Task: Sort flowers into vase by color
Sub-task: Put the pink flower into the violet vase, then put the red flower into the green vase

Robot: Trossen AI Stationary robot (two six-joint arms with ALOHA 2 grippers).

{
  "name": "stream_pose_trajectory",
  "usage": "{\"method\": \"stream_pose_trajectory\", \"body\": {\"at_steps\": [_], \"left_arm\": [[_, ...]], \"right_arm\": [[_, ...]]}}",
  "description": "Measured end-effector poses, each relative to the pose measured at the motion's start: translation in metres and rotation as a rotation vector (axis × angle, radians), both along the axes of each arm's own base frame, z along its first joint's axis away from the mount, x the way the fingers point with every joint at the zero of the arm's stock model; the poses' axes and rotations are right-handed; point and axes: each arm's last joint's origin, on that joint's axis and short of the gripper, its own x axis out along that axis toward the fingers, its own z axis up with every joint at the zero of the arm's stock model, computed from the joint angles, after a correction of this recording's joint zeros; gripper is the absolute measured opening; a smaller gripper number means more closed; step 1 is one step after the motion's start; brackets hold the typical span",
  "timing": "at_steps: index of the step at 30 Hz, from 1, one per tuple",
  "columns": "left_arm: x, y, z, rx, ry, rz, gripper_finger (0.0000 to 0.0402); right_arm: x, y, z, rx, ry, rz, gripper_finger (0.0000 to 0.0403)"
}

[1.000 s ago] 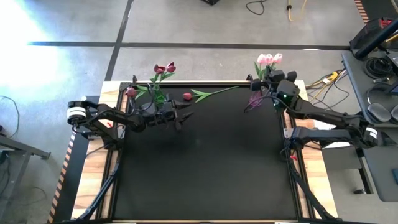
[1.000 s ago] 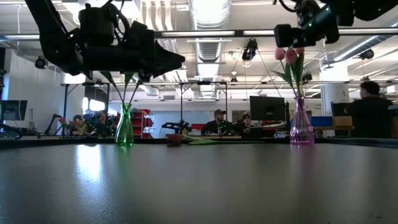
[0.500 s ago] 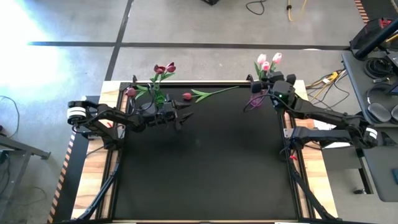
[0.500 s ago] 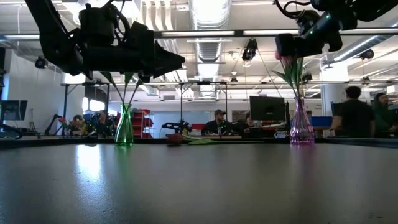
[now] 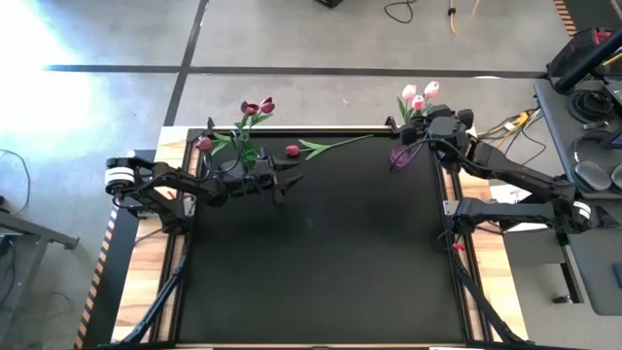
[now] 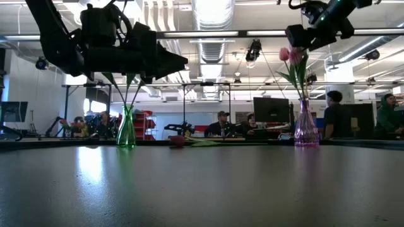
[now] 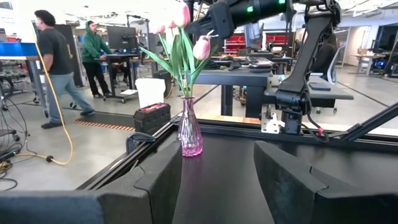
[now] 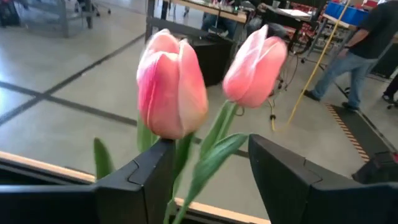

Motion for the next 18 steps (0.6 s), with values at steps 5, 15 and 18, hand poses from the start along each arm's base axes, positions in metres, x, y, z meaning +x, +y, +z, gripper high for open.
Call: {"method": "stream_pose_trajectory", "body": {"at_steps": [5, 15, 18], "left_arm": [[0.000, 0.000, -0.001, -0.001, 0.003, 0.002, 0.0185], [-0.001, 0.000, -0.002, -0.002, 0.006, 0.005, 0.0185], [-0.001, 0.000, -0.002, -0.002, 0.006, 0.004, 0.0185]], "right_arm": [[-0.005, 0.004, 0.016, 0.028, 0.047, 0.010, 0.0203], [-0.007, 0.008, 0.023, 0.080, 0.033, 0.026, 0.0203], [-0.003, 0.006, 0.011, 0.111, 0.051, 0.015, 0.0203]]}}
